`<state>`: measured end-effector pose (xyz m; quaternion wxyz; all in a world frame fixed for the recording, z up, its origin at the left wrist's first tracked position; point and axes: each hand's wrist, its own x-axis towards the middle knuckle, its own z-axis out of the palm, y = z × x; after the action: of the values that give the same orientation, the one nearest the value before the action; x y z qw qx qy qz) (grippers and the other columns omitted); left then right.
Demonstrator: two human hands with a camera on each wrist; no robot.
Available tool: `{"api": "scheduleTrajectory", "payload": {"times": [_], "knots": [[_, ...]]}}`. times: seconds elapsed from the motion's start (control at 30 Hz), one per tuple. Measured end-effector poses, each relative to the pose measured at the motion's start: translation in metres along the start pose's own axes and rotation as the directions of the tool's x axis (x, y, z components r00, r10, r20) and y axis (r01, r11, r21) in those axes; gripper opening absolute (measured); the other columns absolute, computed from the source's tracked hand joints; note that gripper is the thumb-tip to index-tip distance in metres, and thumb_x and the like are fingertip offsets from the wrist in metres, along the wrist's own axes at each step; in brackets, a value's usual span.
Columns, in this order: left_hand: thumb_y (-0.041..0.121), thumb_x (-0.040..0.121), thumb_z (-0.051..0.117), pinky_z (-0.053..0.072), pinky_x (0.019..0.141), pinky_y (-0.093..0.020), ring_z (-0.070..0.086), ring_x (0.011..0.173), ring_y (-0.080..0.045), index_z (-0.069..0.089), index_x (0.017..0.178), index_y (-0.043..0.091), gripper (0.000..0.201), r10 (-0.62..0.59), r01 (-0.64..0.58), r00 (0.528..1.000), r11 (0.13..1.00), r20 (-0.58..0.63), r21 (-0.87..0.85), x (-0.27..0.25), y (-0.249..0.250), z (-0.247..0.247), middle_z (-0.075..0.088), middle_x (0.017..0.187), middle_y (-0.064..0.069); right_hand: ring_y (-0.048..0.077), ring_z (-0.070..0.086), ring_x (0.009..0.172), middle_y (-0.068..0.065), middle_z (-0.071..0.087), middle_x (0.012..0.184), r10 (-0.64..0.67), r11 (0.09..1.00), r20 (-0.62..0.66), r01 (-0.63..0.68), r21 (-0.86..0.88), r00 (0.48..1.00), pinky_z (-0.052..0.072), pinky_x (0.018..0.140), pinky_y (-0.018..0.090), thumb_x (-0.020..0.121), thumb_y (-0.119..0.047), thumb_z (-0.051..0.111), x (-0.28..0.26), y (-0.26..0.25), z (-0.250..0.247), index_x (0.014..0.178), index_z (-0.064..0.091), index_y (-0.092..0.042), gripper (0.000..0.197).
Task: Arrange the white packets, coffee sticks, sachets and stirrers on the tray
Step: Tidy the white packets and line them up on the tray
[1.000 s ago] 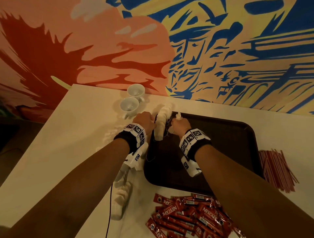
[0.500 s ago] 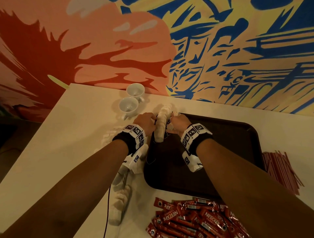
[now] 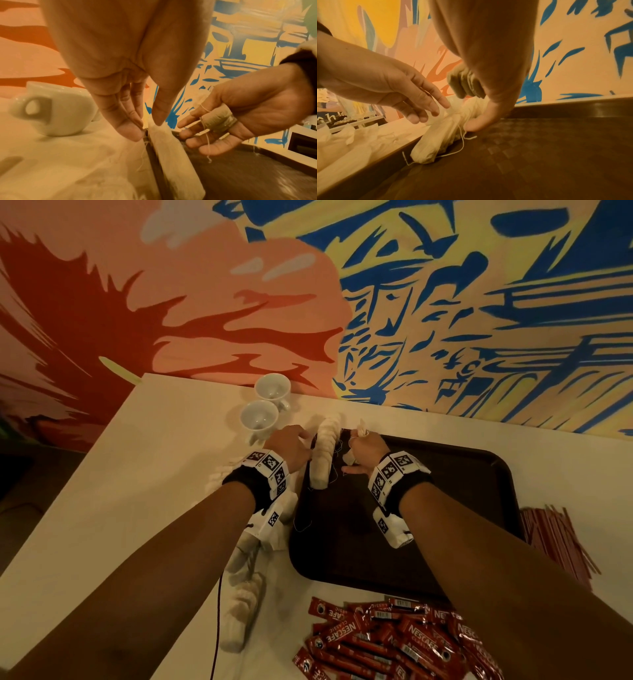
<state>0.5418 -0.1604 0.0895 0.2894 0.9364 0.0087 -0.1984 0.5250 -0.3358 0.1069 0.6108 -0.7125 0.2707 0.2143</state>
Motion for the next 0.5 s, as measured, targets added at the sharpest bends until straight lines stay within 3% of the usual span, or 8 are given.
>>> {"api": "scheduleTrajectory", "payload": {"times": [0.1, 0.17, 0.23, 0.37, 0.5], "knots": [[0.029, 0.086, 0.072, 0.050, 0.098, -0.038, 0.064, 0.106, -0.020, 0.060, 0.122, 0.019, 0.040, 0.015, -0.019, 0.998, 0.998, -0.061, -0.060, -0.015, 0.008, -0.015, 0.070, 0.111, 0.000, 0.028, 0.065, 0.096, 0.011, 0.063, 0.103, 0.018, 0.993, 0.015, -0.020, 0.119, 1.000, 0.064, 0.060, 0.037, 0.099, 0.005, 0.053, -0.017, -0.003, -0.016, 0.122, 0.064, -0.006, 0.028], [0.029, 0.087, 0.072, 0.052, 0.096, -0.040, 0.066, 0.102, -0.021, 0.061, 0.124, 0.017, 0.040, 0.048, -0.059, 0.995, 0.990, -0.088, -0.130, -0.030, 0.016, -0.027, 0.071, 0.109, -0.001, 0.026, 0.068, 0.088, 0.012, 0.066, 0.098, -0.020, 0.984, 0.019, 0.016, 0.175, 1.000, 0.061, 0.055, 0.032, 0.098, 0.002, 0.056, -0.036, -0.004, -0.024, 0.110, 0.068, -0.010, 0.021], [0.028, 0.087, 0.073, 0.054, 0.095, -0.042, 0.068, 0.098, -0.021, 0.063, 0.123, 0.015, 0.040, 0.089, -0.109, 0.991, 0.972, -0.104, -0.209, -0.051, 0.025, -0.039, 0.071, 0.106, -0.002, 0.024, 0.069, 0.078, 0.013, 0.066, 0.092, -0.062, 0.963, 0.044, 0.049, 0.266, 0.997, 0.059, 0.054, 0.030, 0.100, -0.007, 0.058, -0.058, -0.004, -0.028, 0.114, 0.068, -0.006, 0.017], [0.029, 0.088, 0.073, 0.057, 0.092, -0.042, 0.068, 0.096, -0.017, 0.067, 0.116, 0.017, 0.030, 0.150, -0.194, 0.978, 0.910, -0.145, -0.366, -0.105, 0.040, -0.057, 0.071, 0.101, 0.002, 0.027, 0.069, 0.082, 0.018, 0.065, 0.096, -0.154, 0.888, 0.193, 0.050, 0.457, 0.969, 0.062, 0.062, 0.034, 0.102, -0.015, 0.055, -0.102, -0.005, -0.037, 0.126, 0.063, 0.004, 0.032], [0.024, 0.091, 0.070, 0.060, 0.079, -0.033, 0.070, 0.091, -0.018, 0.069, 0.114, 0.017, 0.024, 0.170, -0.239, 0.969, 0.829, -0.178, -0.506, -0.175, 0.054, -0.067, 0.069, 0.103, 0.000, 0.031, 0.068, 0.092, 0.021, 0.066, 0.109, -0.257, 0.860, 0.311, 0.070, 0.505, 0.915, 0.063, 0.072, 0.037, 0.105, -0.014, 0.041, -0.158, -0.004, -0.047, 0.135, 0.055, 0.008, 0.040]]}}
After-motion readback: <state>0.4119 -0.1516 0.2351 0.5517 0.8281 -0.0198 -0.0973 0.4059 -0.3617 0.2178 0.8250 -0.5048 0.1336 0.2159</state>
